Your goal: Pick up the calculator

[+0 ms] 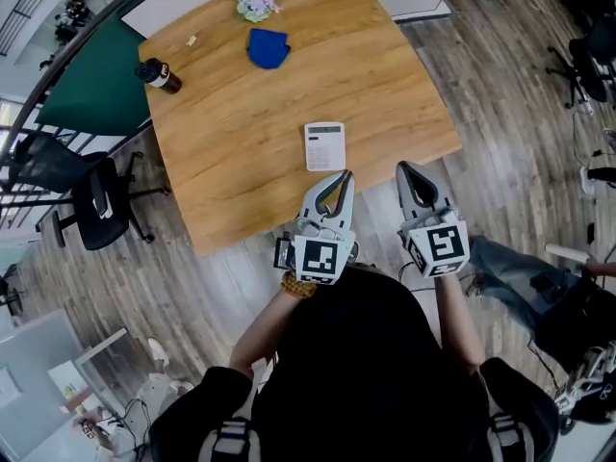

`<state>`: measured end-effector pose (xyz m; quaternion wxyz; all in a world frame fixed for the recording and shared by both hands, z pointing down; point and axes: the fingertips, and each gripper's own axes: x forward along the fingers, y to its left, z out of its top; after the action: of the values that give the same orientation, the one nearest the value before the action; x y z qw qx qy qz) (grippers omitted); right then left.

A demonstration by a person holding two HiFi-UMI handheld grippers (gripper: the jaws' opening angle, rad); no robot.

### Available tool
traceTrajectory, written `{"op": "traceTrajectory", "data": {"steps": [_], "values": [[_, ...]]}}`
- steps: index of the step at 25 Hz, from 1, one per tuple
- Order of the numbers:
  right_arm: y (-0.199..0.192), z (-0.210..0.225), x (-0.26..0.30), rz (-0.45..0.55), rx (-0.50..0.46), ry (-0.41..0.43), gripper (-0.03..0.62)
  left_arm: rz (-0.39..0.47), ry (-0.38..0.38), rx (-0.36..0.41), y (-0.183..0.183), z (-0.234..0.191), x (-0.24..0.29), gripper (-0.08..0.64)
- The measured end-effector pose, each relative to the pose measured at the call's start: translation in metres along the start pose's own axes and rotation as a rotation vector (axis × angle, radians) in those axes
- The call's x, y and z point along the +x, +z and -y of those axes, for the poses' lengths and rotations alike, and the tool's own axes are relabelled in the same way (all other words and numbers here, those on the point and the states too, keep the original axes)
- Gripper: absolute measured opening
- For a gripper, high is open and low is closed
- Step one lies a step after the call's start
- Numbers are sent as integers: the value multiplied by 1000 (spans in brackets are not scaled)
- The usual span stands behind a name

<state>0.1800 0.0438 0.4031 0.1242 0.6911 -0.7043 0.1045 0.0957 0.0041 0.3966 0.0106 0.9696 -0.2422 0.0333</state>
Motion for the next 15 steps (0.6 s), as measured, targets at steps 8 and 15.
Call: {"op": "traceTrajectory", "data": {"steps": [8, 15], "values": [[11, -1, 69, -71, -58, 42, 6, -16, -16, -20, -15, -43, 34, 25], [3, -7, 123, -117, -26, 108, 6, -74, 36, 4, -33, -85, 47, 26]]}}
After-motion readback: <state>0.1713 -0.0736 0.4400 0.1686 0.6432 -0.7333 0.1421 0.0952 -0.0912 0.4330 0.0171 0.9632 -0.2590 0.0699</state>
